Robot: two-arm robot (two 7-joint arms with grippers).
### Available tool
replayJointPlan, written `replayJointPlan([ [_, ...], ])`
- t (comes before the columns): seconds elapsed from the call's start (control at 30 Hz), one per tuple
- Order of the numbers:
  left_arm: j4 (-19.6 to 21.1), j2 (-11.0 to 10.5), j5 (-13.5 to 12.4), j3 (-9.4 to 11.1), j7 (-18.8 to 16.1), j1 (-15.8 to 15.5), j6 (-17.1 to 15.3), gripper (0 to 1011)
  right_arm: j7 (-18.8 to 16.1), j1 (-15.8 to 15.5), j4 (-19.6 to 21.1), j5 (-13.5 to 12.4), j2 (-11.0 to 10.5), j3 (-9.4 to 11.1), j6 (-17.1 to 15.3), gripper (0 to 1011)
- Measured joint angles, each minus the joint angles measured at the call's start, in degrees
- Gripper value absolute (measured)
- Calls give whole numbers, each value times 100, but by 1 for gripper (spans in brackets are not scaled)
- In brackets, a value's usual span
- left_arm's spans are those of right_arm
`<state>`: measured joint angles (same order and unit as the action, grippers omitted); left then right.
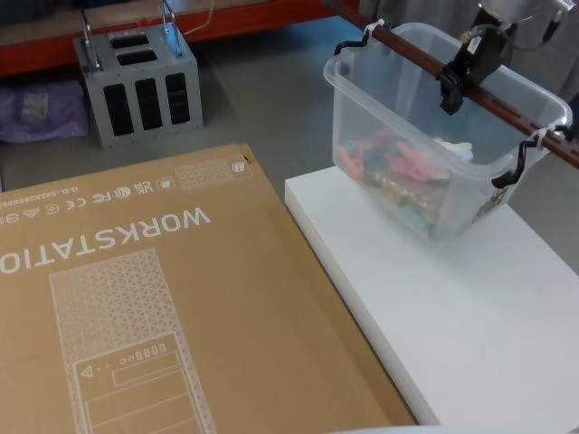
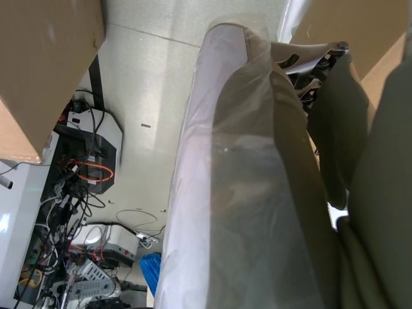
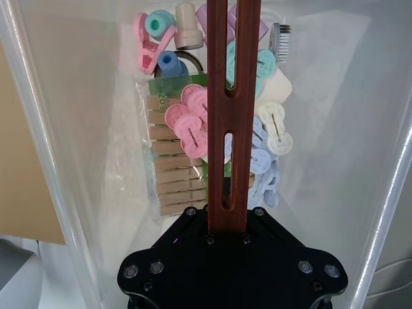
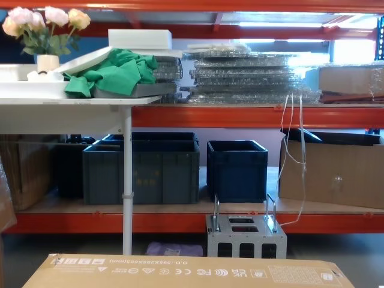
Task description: Use one hand to grasp the basket and place it at the designated location.
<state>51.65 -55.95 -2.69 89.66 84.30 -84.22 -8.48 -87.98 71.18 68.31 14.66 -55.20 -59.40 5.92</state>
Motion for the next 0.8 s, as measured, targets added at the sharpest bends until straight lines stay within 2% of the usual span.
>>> replayJointPlan([
  [0.23, 0, 0, 0, 0, 0, 0, 0, 0, 8, 48, -9, -11, 19, -44, 33, 0],
  [0.4, -1, 0, -1, 0, 0, 0, 0, 0, 7, 173, 103, -7, 237, -132, 267, 0],
  [0.8, 0, 0, 0, 0, 0, 0, 0, 0, 10, 289, 244, -55, 376, -313, 479, 0],
])
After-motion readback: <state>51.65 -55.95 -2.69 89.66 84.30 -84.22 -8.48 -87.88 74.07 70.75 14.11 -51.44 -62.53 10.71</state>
